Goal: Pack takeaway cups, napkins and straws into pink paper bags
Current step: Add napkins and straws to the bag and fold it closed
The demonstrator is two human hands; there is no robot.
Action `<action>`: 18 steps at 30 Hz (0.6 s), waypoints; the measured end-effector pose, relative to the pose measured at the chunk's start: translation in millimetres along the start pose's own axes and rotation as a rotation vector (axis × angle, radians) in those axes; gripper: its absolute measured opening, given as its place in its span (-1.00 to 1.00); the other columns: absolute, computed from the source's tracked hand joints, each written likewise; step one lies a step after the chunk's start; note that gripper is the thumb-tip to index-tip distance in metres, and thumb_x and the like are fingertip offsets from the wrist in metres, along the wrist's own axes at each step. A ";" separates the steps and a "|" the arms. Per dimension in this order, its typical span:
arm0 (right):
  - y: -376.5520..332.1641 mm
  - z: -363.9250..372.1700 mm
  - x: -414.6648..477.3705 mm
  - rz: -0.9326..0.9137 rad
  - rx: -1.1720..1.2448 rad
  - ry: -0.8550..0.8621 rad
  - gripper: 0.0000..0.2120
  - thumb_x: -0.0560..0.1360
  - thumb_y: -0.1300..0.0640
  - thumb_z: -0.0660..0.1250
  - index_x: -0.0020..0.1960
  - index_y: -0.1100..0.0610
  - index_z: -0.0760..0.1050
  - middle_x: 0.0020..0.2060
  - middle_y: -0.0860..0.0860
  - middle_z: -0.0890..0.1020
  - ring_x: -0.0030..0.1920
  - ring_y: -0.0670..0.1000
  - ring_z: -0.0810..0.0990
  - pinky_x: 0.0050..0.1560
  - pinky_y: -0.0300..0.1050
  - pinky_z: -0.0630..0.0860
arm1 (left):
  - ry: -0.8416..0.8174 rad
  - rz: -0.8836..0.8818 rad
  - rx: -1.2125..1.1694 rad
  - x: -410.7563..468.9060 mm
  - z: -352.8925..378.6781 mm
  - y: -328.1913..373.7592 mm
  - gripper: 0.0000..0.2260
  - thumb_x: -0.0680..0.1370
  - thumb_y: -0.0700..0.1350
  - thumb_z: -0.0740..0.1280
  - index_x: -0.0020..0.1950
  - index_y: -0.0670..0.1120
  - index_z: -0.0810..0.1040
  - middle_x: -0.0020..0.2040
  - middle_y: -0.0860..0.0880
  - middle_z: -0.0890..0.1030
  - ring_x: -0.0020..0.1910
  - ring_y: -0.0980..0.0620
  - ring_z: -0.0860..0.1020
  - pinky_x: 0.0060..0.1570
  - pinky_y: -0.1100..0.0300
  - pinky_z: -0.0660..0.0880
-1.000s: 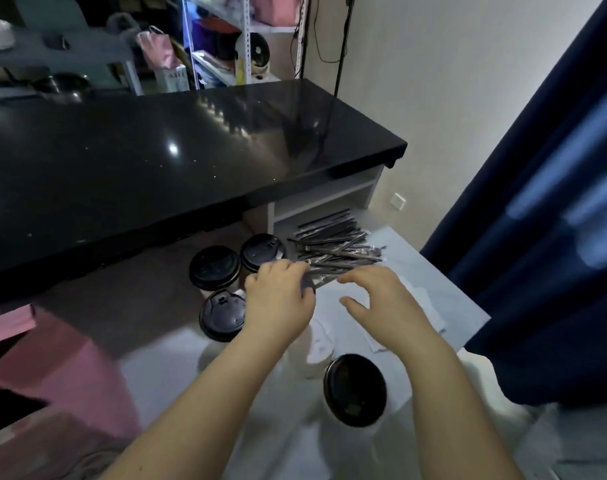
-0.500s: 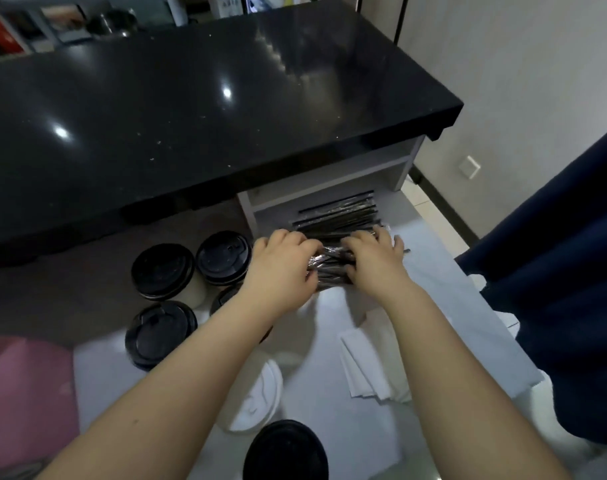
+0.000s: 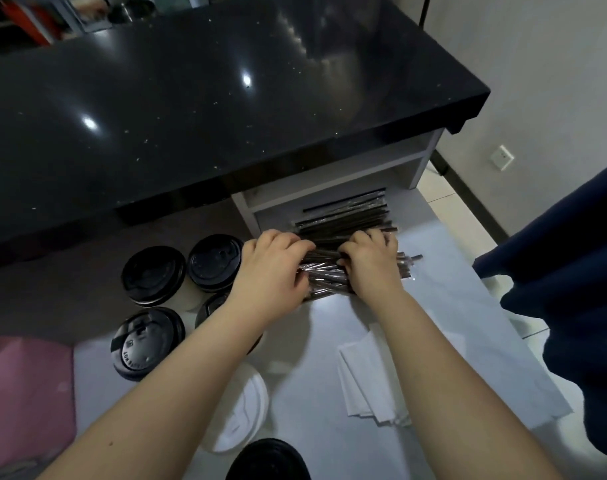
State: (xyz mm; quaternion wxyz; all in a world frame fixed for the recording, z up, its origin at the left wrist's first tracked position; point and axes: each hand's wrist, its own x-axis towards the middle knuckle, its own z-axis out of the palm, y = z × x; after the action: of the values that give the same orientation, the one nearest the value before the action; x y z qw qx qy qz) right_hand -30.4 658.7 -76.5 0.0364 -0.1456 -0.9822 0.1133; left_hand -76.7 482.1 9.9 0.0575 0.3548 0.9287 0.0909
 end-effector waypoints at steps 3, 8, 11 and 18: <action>0.3 -3.1 -2.6 -0.016 0.070 0.078 -0.82 0.54 0.06 0.30 0.04 0.04 0.65 -0.01 0.01 0.60 0.11 0.13 0.45 0.12 0.00 0.15 | 0.034 0.001 -0.010 -2.5 -3.4 -2.5 -0.60 0.51 -0.04 0.31 0.36 0.07 0.46 0.29 0.09 0.49 0.34 -0.01 0.31 0.25 0.01 0.22; -1.2 -17.0 -5.3 -0.015 0.118 0.127 -0.85 0.53 0.20 0.31 0.04 0.13 0.64 -0.10 0.08 0.65 0.00 0.18 0.52 0.06 0.00 0.27 | 0.107 -0.014 -0.046 -5.1 -16.2 -8.4 -0.60 0.49 -0.04 0.33 0.34 0.08 0.49 0.26 0.09 0.50 0.33 -0.01 0.31 0.26 0.00 0.21; -4.1 -29.3 -5.8 -0.005 0.096 0.094 -0.80 0.54 0.28 0.27 0.11 0.14 0.58 -0.09 0.10 0.63 -0.06 0.20 0.53 -0.13 -0.04 0.25 | 0.161 -0.031 -0.076 -8.9 -28.0 -13.8 -0.61 0.48 -0.06 0.33 0.32 0.07 0.50 0.24 0.08 0.52 0.32 -0.02 0.33 0.24 -0.01 0.24; -28.1 -69.5 -17.4 -0.044 0.114 0.153 -0.92 0.59 0.21 0.21 0.05 0.18 0.46 -0.07 0.11 0.60 -0.09 0.21 0.51 -0.23 -0.05 0.20 | 0.252 -0.074 -0.090 -31.5 -60.1 -35.3 -0.61 0.50 -0.05 0.35 0.33 0.06 0.50 0.26 0.05 0.52 0.33 -0.04 0.34 0.25 -0.05 0.25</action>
State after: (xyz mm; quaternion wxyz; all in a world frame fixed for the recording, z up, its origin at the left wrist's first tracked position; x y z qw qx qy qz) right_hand -14.2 642.1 -3.1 0.1219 -0.1296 -0.9714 0.1569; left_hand -86.6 427.5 62.6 -0.0403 0.3031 0.9360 0.1743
